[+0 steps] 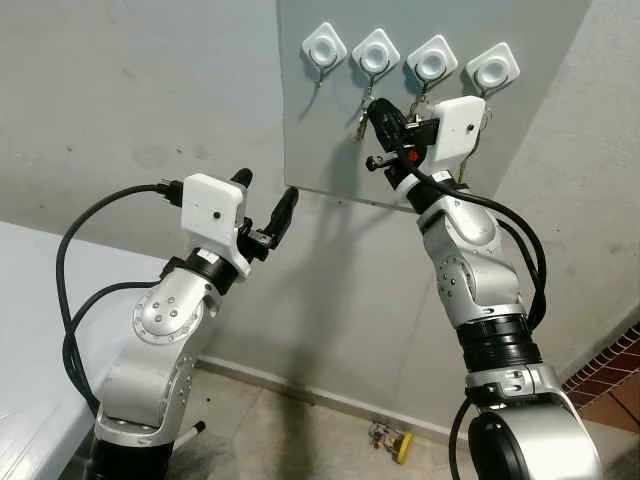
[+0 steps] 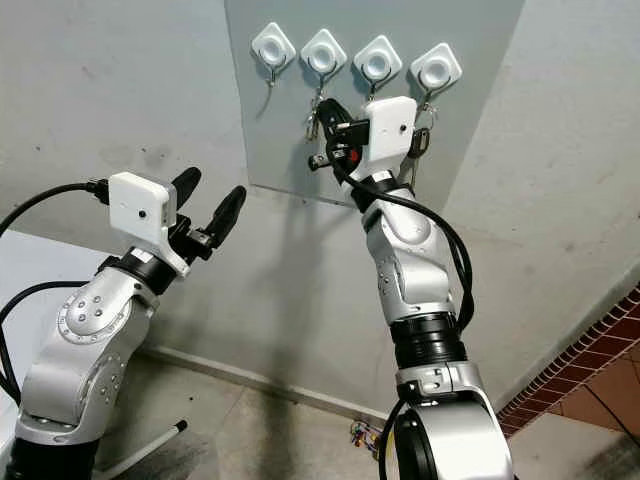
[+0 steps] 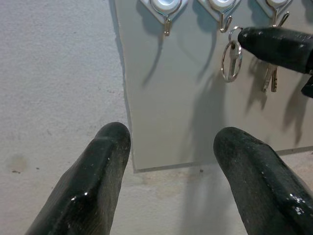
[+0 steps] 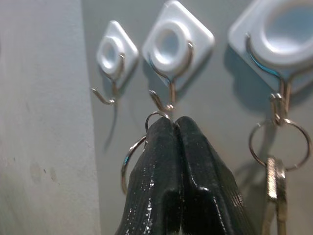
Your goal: Hang keys on a hook
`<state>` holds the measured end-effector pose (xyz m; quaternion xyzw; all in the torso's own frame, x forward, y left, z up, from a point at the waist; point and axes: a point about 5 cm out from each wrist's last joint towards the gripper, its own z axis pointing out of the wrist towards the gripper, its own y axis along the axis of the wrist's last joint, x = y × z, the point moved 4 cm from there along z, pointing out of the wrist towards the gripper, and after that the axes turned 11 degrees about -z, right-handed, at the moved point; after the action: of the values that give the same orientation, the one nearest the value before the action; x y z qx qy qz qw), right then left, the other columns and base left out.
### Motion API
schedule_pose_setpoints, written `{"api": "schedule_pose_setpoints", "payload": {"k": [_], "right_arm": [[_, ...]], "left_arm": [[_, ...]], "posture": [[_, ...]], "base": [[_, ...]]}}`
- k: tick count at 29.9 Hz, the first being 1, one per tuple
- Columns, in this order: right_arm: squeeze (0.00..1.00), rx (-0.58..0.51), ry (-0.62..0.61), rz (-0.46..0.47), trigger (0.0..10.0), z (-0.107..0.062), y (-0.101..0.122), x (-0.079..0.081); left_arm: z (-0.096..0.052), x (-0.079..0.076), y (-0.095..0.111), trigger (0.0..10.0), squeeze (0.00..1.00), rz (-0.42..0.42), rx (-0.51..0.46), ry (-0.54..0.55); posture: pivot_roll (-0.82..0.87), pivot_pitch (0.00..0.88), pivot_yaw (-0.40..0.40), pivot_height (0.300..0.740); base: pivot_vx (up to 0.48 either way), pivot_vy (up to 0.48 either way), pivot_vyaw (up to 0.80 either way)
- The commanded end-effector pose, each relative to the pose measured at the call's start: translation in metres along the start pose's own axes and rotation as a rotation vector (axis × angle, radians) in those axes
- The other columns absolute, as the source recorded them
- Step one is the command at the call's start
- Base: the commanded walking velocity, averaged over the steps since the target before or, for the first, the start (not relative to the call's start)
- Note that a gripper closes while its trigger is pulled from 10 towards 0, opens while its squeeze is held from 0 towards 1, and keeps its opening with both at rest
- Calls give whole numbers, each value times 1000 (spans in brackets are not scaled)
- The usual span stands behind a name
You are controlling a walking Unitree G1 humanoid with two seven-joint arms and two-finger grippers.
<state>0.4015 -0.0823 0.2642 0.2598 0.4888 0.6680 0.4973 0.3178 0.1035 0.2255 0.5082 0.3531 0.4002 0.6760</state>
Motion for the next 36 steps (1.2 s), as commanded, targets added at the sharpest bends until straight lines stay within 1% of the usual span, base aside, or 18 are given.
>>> {"api": "schedule_pose_setpoints", "payload": {"k": [1, 6, 12, 16, 20, 28, 36], "right_arm": [[0, -25, -11, 18, 10000, 6, 12, -2], [0, -13, -25, 24, 10000, 9, 12, -3], [0, -40, -11, 16, 10000, 10, 19, -2], [0, -65, 20, 9, 10000, 9, 22, 1], [0, -65, 47, 7, 10000, 7, 21, 5], [0, -57, 58, 9, 10000, 6, 18, 6], [0, -84, 57, 17, 10000, 7, 24, 5]], "left_arm": [[2, -5, 7, 10000, 0, 9, -17, -27], [1, -5, 7, 10000, 0, 7, -15, -24], [1, -6, 7, 10000, 0, 6, -14, -23], [0, -6, 7, 10000, 0, 6, -13, -24], [0, -6, 6, 10000, 0, 5, -11, -18], [-1, -5, 6, 10000, 0, 5, -9, -14], [0, -5, 6, 10000, 0, 4, -8, -15]], "posture": [[-70, 49, 1, 740], [-71, 49, 0, 740], [-70, 55, -2, 740], [-68, 57, -4, 740], [-66, 62, -4, 740], [-66, 64, -3, 740], [-68, 65, -2, 740]], "base": [[0, 0, 0], [0, 0, 0], [0, 0, 0], [0, 0, 0], [0, 0, 0], [0, 0, 0], [0, 0, 0]]}}
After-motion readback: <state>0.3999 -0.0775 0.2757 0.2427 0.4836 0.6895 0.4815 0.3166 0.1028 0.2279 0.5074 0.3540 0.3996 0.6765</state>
